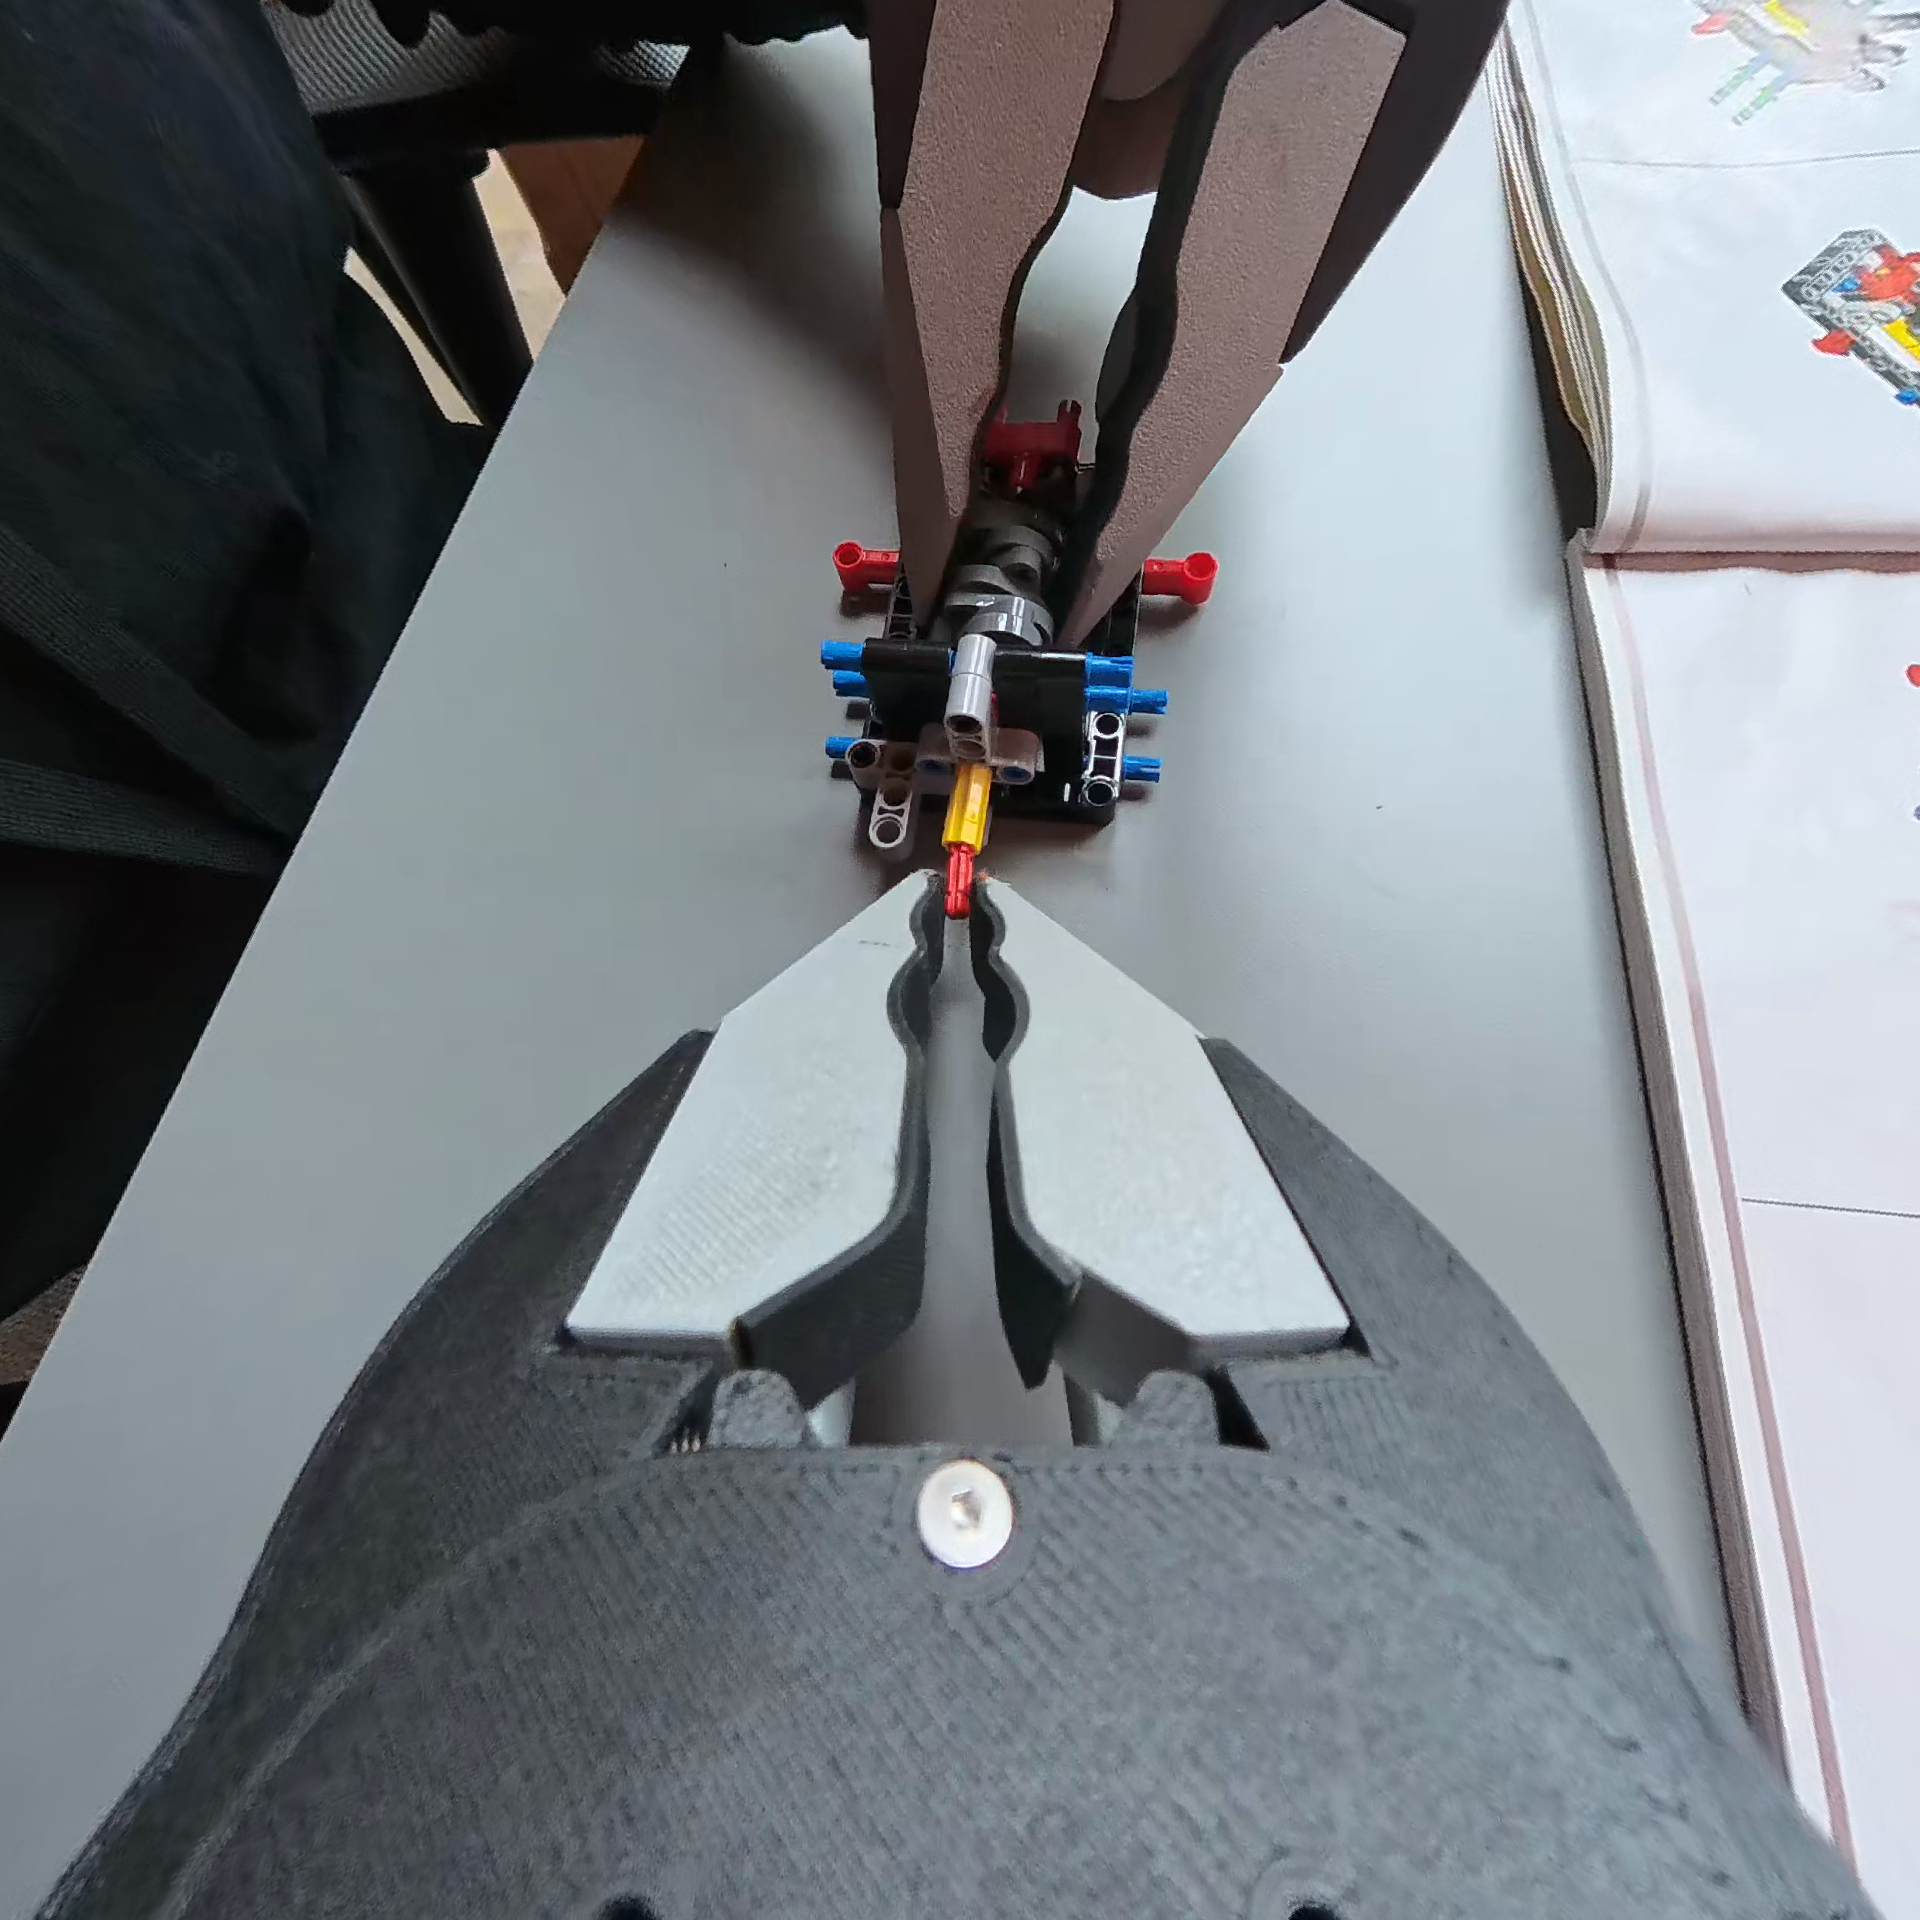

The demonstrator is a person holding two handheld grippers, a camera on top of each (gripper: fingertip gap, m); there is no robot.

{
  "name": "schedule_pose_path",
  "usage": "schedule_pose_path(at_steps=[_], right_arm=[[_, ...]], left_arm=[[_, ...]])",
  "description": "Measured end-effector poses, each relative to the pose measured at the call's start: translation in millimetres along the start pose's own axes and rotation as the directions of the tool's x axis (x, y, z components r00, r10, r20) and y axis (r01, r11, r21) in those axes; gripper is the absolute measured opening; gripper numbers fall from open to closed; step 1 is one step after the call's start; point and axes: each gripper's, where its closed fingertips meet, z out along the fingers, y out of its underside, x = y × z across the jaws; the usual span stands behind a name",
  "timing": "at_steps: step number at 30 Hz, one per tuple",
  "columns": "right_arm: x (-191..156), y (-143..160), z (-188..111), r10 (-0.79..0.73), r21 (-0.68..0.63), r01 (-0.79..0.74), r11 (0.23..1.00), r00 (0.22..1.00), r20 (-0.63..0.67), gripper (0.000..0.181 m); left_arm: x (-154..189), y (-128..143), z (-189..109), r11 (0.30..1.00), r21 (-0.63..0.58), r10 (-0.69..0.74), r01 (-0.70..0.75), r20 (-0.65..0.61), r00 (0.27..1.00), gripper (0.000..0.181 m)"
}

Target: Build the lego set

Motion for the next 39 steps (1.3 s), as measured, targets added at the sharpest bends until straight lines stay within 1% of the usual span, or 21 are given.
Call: schedule_pose_path(at_steps=[5,8,11,13,15,24,30,32,34,37,38,39], right_arm=[[0.8,2.5,1.6,-0.031,-0.024,0.030,0.999,0.998,-0.054,0.000],[1.9,2.3,3.0,-0.106,-0.038,0.102,0.994,0.987,-0.124,0.000],[2.3,1.3,2.5,-0.169,-0.052,0.162,0.985,0.972,-0.165,0.000],[3.1,1.2,2.4,-0.221,-0.084,0.208,0.975,0.953,-0.206,0.000],[3.5,1.4,2.6,-0.239,-0.113,0.218,0.969,0.945,-0.223,0.000],[5.0,2.0,2.0,-0.236,-0.200,0.198,0.960,0.954,-0.186,0.000],[2.4,-0.3,5.5,-0.264,-0.219,0.224,0.950,0.949,-0.174,0.000],[3.4,-0.2,5.6,-0.247,-0.205,0.212,0.955,0.955,-0.163,0.000],[2.4,0.0,5.2,-0.209,-0.154,0.187,0.970,0.969,-0.135,0.000],[1.8,0.5,4.7,-0.196,-0.085,0.186,0.979,0.972,-0.128,0.001],[1.1,2.6,3.5,-0.189,-0.083,0.180,0.980,0.974,-0.121,0.002],[0.5,5.7,2.5,-0.188,-0.087,0.179,0.980,0.975,-0.115,0.009]], left_arm=[[0.1,-0.2,0.3,1.000,0.021,-0.005,0.004,0.008,1.000,0.022],[0.3,0.1,0.3,0.999,0.031,-0.010,0.010,0.003,1.000,0.021],[0.3,0.5,0.2,1.000,0.019,-0.012,0.012,-0.002,1.000,0.021],[0.3,0.2,0.2,1.000,0.016,-0.013,0.013,-0.002,1.000,0.021],[0.2,0.3,0.3,1.000,0.012,-0.015,0.015,0.000,1.000,0.021],[-0.5,-1.0,1.3,1.000,-0.015,-0.027,0.027,0.006,1.000,0.021],[0.1,-1.0,1.9,0.999,-0.032,-0.031,0.031,0.006,1.000,0.021],[-0.7,-1.0,1.5,0.999,-0.030,-0.026,0.026,0.009,1.000,0.021],[-0.5,-0.6,1.1,0.999,-0.029,-0.012,0.013,0.014,1.000,0.021],[-1.1,-0.6,0.8,0.999,-0.033,0.028,-0.027,0.018,0.999,0.022],[-1.1,-1.1,1.0,0.999,-0.034,0.023,-0.022,0.005,1.000,0.022],[-1.5,-1.7,1.3,0.999,-0.031,0.024,-0.024,-0.002,1.000,0.022]])
